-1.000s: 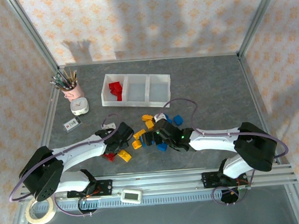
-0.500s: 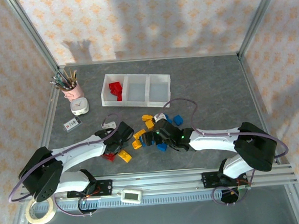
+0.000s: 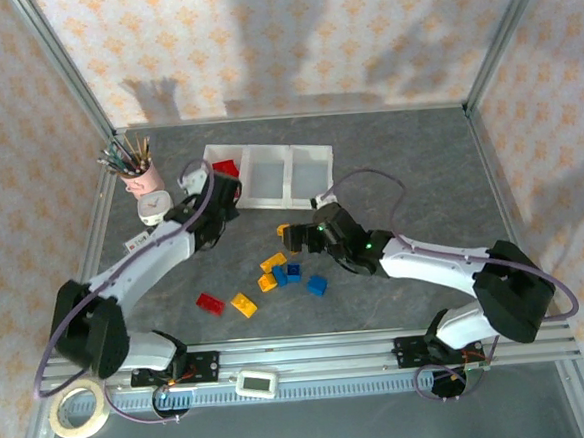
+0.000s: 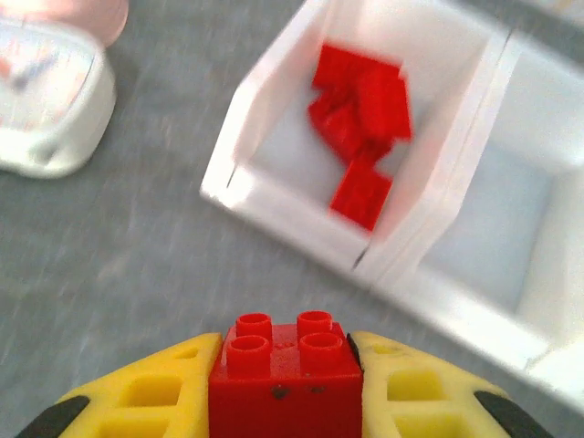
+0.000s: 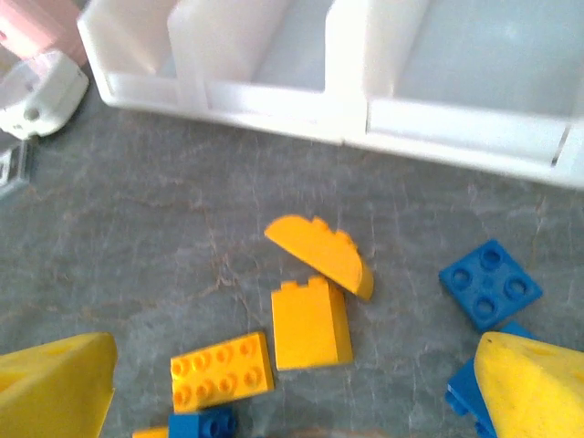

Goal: Sort the legos into containers by color
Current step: Place the lego in the container.

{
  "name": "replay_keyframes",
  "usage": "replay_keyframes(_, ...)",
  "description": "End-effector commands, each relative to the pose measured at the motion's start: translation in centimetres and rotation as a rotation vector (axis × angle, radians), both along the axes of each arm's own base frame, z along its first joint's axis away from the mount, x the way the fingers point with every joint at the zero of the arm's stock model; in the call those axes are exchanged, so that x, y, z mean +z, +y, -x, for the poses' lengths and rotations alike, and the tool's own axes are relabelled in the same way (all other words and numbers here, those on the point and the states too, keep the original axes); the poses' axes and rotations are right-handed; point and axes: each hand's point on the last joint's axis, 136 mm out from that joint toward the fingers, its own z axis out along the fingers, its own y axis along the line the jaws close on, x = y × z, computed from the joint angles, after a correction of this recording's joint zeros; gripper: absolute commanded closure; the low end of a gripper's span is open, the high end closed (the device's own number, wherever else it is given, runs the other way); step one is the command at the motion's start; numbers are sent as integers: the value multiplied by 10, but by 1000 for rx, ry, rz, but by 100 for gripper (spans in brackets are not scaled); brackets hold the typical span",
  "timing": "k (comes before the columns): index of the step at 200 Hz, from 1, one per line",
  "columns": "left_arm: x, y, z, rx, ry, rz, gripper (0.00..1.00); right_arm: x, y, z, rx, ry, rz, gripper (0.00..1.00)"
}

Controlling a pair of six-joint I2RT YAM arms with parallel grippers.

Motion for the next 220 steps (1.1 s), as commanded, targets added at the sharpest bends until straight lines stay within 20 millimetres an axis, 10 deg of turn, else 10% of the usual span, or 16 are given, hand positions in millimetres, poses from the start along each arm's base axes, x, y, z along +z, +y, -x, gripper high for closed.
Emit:
replay_keyframes(1, 12, 10, -47, -3, -36, -110, 77, 11, -3, -17, -35, -30, 20, 0)
replay_keyframes(60, -3, 24, -135, 35, -14, -157, 75, 16, -12, -34, -66, -25, 10, 0)
replay_keyframes(110, -19, 22, -158, 11, 35, -166, 50, 23, -9, -34, -51, -31, 7, 0)
replay_keyframes(161, 20, 33, -129, 15, -8, -161, 37, 23, -6, -29, -17, -15, 10, 0)
replay_keyframes(220, -9, 25, -18, -23, 73, -70, 22, 5, 11, 6, 84, 16, 58, 0)
